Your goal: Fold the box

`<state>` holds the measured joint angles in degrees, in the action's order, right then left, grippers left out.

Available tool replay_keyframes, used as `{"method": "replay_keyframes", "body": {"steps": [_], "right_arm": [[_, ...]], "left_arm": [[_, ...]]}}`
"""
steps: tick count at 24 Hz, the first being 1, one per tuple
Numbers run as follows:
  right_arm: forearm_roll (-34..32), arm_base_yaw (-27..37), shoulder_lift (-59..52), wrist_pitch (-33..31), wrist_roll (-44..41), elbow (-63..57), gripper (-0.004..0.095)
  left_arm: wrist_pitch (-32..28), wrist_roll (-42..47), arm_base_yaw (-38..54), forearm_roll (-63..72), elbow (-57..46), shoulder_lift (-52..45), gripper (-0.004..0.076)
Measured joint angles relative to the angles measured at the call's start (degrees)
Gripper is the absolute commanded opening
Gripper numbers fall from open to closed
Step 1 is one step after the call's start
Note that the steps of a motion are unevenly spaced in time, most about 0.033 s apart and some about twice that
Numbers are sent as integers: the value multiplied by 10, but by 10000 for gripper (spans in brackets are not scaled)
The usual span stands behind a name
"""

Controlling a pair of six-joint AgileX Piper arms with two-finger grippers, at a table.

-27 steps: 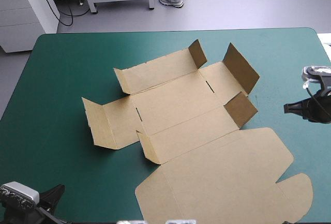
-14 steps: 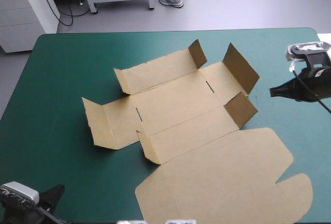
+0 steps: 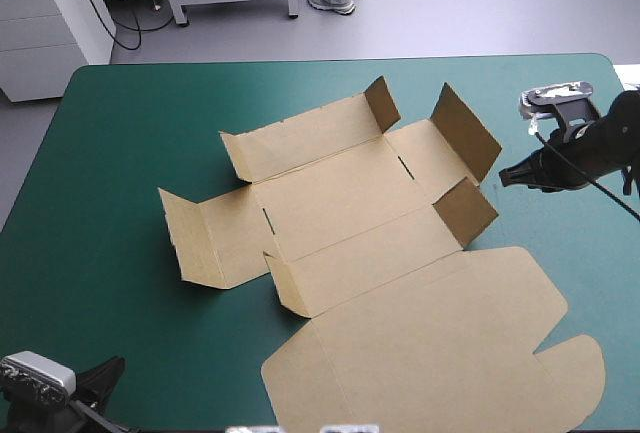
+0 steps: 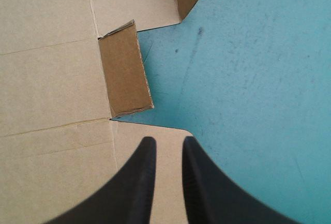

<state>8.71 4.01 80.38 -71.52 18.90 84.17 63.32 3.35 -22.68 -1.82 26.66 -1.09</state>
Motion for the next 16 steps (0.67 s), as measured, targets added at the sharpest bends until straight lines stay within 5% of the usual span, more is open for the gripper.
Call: {"method": "replay_keyframes", "body": {"steps": [3,16], "right_arm": [[11,0,6,1,18,0,551],[71,0,97,6,95,5,545]], "left_arm": [[0,0,0,0,0,0,-8],[0,0,0,0,-1,0,-8]]}}
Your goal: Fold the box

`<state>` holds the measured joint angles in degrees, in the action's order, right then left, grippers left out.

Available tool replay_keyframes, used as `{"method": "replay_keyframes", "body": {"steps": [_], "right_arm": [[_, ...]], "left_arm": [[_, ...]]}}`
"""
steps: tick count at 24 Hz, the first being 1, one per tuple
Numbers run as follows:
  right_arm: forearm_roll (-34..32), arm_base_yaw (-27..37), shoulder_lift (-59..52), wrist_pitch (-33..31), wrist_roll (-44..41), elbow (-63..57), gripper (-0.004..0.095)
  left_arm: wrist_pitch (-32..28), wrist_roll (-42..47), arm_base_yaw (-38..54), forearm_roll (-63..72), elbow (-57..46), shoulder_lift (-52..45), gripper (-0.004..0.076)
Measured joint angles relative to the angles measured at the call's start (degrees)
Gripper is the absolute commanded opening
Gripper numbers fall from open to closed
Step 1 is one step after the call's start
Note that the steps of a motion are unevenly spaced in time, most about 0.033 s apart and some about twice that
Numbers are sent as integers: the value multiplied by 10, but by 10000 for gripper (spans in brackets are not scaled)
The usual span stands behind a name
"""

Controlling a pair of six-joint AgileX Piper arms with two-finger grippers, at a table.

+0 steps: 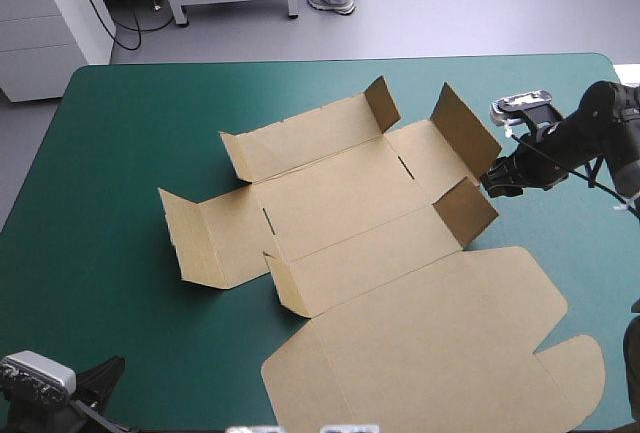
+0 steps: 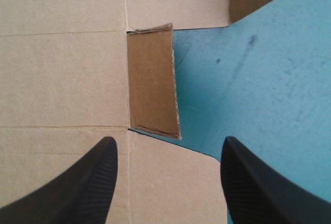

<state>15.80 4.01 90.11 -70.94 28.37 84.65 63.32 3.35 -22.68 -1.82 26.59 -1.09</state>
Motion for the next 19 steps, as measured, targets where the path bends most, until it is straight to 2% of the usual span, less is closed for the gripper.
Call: {"method": "replay_keyframes", "body": {"steps": [10,19], "right_arm": [[43,0,89,26,27,1,524],[47,-8,128,28,34,1,521]], "left_arm": [[0,0,0,0,0,0,-8],[0,0,0,0,0,0,-8]]}}
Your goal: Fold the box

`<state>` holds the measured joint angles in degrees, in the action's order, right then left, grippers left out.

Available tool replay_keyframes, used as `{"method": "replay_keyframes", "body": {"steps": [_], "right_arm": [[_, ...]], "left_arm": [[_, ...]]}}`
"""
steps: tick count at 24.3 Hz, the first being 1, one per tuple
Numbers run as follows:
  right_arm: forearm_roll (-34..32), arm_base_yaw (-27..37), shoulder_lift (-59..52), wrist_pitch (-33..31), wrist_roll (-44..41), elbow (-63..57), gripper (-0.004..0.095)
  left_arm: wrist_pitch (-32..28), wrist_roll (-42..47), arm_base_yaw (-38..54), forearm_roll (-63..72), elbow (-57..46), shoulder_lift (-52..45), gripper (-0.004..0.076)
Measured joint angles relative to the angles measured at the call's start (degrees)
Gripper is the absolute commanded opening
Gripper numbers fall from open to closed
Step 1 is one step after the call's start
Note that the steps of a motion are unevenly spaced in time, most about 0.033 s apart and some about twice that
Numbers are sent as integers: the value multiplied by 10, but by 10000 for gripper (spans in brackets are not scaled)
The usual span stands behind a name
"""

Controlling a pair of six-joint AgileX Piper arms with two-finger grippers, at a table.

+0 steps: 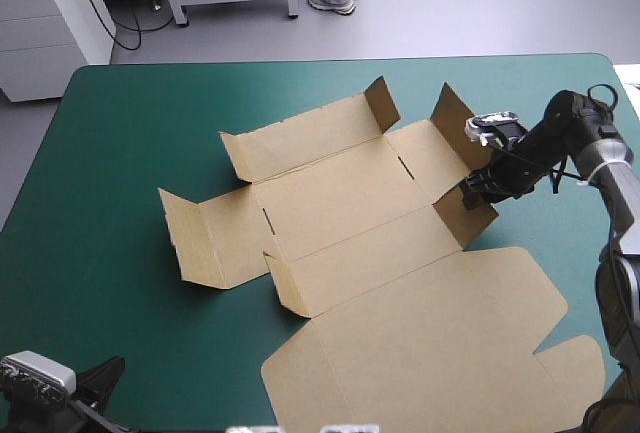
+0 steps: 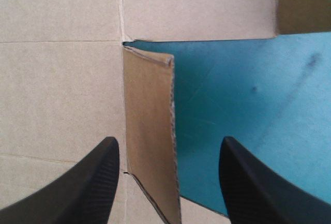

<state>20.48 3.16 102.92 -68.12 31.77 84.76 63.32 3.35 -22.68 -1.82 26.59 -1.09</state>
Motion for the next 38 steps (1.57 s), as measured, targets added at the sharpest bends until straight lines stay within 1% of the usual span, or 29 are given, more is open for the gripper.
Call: {"method": "replay_keyframes", "body": {"steps": [3,7,9,10,14,16,18,25,32,34,36,38], "right_arm": [[-5,-26,15,4,12,0,514],[-26,-56,33,13,7,8,510],[-42,-67,52,12,-13,28,510],[-51,-70,65,2,-25,42,510],[-78,-70,81,-12,-70,64,500],[-86,-70,81,-13,-89,64,439],[-86,-70,81,-14,-97,64,357],[-57,-70,81,-14,-113,64,284],[-55,-70,81,-13,-130,57,281],[-54,-70,81,-12,-130,53,264],[-52,-70,81,-11,-130,51,208],[-47,-70,81,-11,-130,50,116]], "left_arm": [[0,0,0,0,0,0,-8],[0,0,0,0,0,0,-9],[0,0,0,0,0,0,-8],[0,-1,0,0,0,0,-8],[0,-4,0,1,0,0,-8],[0,-4,0,1,0,0,-8],[0,-4,0,1,0,0,-8],[0,-4,0,-2,0,0,-8],[0,-4,0,-2,0,0,-8],[0,-4,0,-2,0,0,-8],[0,-4,0,-2,0,0,-8],[0,-4,0,-2,0,0,-8]]}}
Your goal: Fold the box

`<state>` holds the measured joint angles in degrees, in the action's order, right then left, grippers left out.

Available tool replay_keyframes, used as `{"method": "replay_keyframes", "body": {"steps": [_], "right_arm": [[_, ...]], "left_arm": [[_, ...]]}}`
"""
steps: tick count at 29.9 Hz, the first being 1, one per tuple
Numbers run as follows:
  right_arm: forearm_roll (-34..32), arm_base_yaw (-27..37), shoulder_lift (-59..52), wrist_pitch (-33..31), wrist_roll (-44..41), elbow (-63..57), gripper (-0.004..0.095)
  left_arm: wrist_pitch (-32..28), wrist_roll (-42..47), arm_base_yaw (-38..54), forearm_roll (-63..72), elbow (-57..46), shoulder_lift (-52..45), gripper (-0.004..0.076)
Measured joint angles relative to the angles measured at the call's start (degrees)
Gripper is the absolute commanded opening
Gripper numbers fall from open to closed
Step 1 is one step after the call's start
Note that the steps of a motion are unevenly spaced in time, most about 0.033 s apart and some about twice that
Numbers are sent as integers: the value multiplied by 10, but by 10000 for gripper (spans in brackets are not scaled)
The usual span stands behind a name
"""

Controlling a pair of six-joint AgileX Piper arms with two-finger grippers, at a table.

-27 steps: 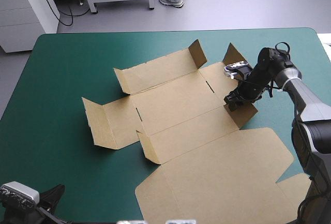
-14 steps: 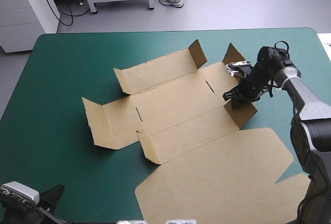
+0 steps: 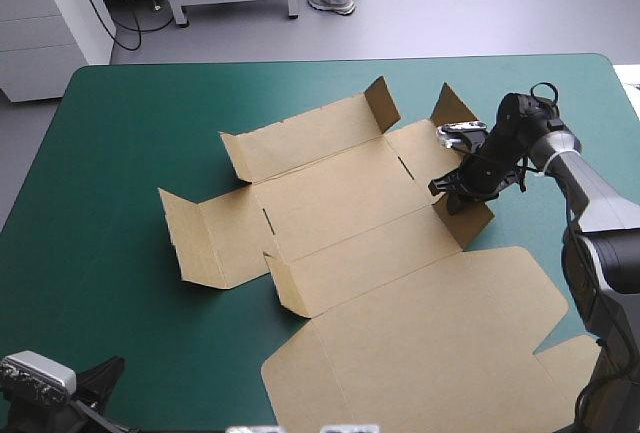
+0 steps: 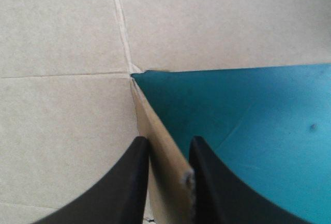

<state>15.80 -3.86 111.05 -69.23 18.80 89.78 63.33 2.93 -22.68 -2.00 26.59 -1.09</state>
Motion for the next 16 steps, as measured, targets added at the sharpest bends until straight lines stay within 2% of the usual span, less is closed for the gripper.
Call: {"method": "replay_keyframes", "body": {"steps": [2,3,10,16], "right_arm": [[3,0,0,-1,0,-1,3],[8,0,0,-1,0,-1,-14],[21,-2,0,-9,18,2,-18],[-30,-35,2,-15,56,51,-18]], "left_arm": [[0,0,0,0,0,0,-8],[0,0,0,0,0,0,-9],[0,0,0,0,0,0,-8],[0,0,0,0,0,0,-8]]}}
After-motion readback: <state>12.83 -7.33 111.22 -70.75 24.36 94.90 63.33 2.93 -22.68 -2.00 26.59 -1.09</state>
